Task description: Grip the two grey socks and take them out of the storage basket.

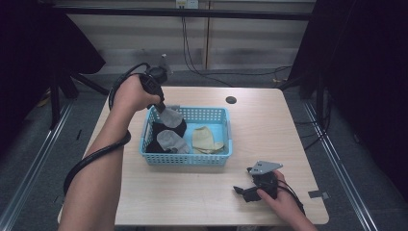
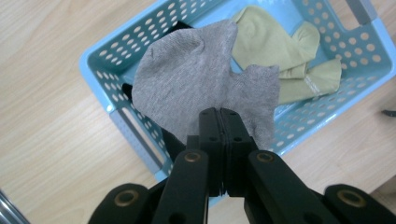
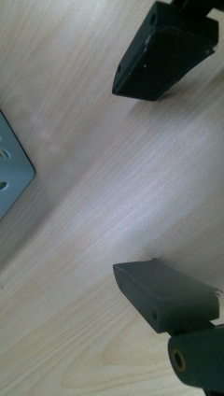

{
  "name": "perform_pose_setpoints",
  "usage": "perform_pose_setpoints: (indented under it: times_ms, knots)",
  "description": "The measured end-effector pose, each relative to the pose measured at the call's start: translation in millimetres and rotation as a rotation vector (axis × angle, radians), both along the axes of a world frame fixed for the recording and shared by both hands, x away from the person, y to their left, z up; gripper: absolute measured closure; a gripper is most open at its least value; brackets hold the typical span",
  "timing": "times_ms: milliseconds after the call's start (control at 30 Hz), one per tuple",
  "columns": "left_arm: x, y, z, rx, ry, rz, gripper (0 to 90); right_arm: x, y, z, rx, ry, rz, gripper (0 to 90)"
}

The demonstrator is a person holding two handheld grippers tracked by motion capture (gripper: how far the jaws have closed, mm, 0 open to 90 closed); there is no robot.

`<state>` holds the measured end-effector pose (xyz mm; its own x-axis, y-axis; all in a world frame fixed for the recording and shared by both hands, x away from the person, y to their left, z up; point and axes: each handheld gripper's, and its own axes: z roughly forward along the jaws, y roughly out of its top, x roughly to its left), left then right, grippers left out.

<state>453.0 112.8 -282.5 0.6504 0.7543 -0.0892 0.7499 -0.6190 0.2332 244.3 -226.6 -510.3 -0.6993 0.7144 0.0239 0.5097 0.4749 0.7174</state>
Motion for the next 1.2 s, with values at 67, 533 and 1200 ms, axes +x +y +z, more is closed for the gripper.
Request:
perform_pose_setpoints:
  times_ms: [67, 533, 1200]
  knots:
    - [-0.4, 5.4, 3.0, 0.006, -0.006, 0.004, 88.7, 0.0, 0.0, 0.0, 0.000, 0.000, 0.000, 11.7]
    - [-10.2, 44.4, 15.5, 0.007, -0.029, 0.052, 88.9, 0.0, 0.0, 0.0, 0.000, 0.000, 0.000, 11.7]
    - [-27.0, 98.3, 4.6, -0.015, -0.027, 0.137, 84.4, 0.1, 0.1, -0.2, 0.006, -0.002, 0.000, 11.7]
